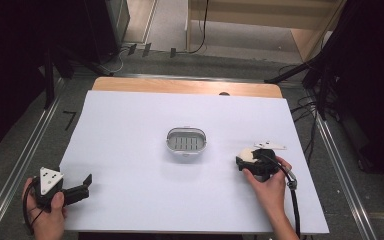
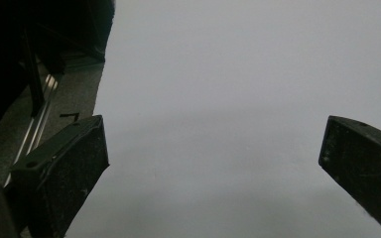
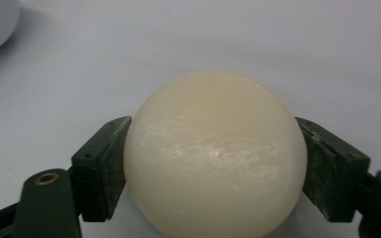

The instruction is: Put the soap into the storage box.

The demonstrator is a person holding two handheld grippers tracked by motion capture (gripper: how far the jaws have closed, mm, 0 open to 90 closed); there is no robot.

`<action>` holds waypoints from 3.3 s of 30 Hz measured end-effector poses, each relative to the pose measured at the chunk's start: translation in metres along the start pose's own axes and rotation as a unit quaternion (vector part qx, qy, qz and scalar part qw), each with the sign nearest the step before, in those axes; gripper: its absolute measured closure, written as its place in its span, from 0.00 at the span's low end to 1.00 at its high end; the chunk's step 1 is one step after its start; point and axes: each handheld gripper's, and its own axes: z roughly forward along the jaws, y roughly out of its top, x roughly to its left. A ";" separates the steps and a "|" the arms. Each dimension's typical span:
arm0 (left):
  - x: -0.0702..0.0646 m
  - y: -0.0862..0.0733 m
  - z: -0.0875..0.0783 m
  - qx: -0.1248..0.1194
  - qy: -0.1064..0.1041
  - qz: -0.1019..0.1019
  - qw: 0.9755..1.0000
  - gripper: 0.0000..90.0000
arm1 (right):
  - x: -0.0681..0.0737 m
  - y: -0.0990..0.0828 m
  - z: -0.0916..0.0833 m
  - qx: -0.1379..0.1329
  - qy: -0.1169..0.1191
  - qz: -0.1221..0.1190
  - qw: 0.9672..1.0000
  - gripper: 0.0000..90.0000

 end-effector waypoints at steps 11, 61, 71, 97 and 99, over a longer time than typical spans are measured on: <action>0.000 0.000 0.000 -0.004 -0.001 0.000 1.000 0.00 | 0.003 -0.005 -0.003 0.001 -0.011 -0.010 1.000 0.26; 0.000 0.000 -0.001 -0.003 0.000 -0.001 1.000 0.00 | 0.037 0.030 -0.018 -0.018 0.042 -0.057 0.997 0.27; 0.001 0.000 -0.001 -0.005 -0.002 -0.006 1.000 0.00 | 0.047 0.035 -0.016 -0.020 0.054 -0.065 0.996 0.27; 0.001 0.000 -0.001 -0.005 -0.005 -0.004 1.000 0.00 | 0.073 0.053 -0.016 -0.022 0.081 -0.083 0.993 0.27; 0.001 -0.001 -0.001 -0.005 -0.006 -0.003 1.000 0.00 | 0.077 0.055 -0.016 -0.024 0.083 -0.086 0.993 0.27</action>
